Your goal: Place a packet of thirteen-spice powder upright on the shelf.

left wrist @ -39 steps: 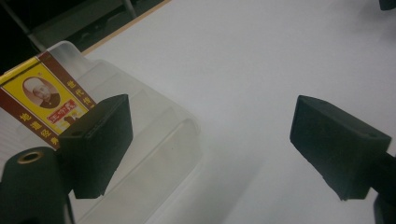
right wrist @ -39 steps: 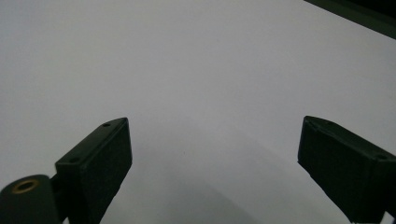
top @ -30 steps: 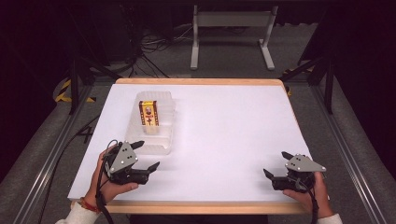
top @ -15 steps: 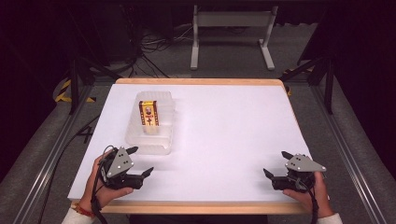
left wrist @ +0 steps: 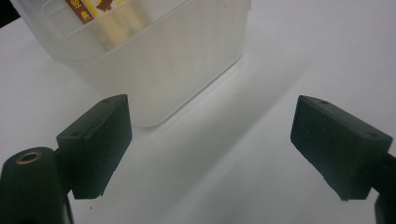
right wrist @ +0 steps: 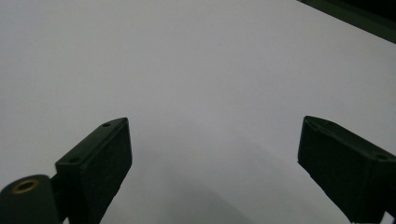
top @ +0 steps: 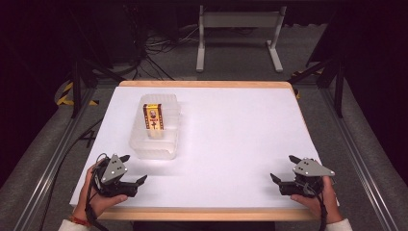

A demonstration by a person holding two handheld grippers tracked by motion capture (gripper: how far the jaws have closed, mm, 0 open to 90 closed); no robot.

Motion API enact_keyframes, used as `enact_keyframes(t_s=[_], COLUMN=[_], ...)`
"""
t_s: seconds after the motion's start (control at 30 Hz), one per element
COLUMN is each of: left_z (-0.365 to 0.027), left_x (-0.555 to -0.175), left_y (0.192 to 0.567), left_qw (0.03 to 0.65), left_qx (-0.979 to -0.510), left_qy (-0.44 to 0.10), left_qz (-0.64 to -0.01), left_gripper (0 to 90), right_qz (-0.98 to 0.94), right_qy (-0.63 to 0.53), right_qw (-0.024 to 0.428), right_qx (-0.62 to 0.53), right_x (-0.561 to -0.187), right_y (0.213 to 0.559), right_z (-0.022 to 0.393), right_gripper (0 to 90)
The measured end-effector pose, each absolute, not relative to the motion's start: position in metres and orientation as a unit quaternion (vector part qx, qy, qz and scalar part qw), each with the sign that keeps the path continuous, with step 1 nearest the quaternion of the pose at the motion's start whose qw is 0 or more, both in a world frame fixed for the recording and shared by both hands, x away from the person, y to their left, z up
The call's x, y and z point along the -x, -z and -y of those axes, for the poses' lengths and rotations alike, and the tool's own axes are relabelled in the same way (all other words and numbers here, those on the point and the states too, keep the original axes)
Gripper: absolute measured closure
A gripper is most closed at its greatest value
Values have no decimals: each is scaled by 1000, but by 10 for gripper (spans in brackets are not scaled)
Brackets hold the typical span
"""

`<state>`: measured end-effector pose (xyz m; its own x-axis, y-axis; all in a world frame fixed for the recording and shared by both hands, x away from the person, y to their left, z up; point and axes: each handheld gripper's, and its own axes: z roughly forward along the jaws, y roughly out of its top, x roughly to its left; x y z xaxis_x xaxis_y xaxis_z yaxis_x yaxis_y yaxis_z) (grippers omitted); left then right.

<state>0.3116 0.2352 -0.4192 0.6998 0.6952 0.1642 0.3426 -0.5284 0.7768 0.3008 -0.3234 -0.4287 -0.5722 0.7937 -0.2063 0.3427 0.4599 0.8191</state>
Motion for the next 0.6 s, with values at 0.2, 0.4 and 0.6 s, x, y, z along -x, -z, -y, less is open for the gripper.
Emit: enact_keyframes(t_s=[0.2, 0.4, 0.6], left_z=[-245, -262, -277], left_x=[-315, -316, -316], left_y=[428, 438, 442], left_qw=[373, 377, 392], left_qx=[-838, -828, -812], left_qy=[-231, -225, -220], left_qz=[-324, -348, -373], left_gripper=[117, 101, 89], right_qz=[-800, -800, -798], right_qy=[-381, -381, -383], right_qw=[298, 298, 298], right_qx=[-355, -356, -357], right_x=[-301, -301, -301], right_y=[429, 429, 428], right_z=[324, 325, 327], right_gripper=[105, 105, 106])
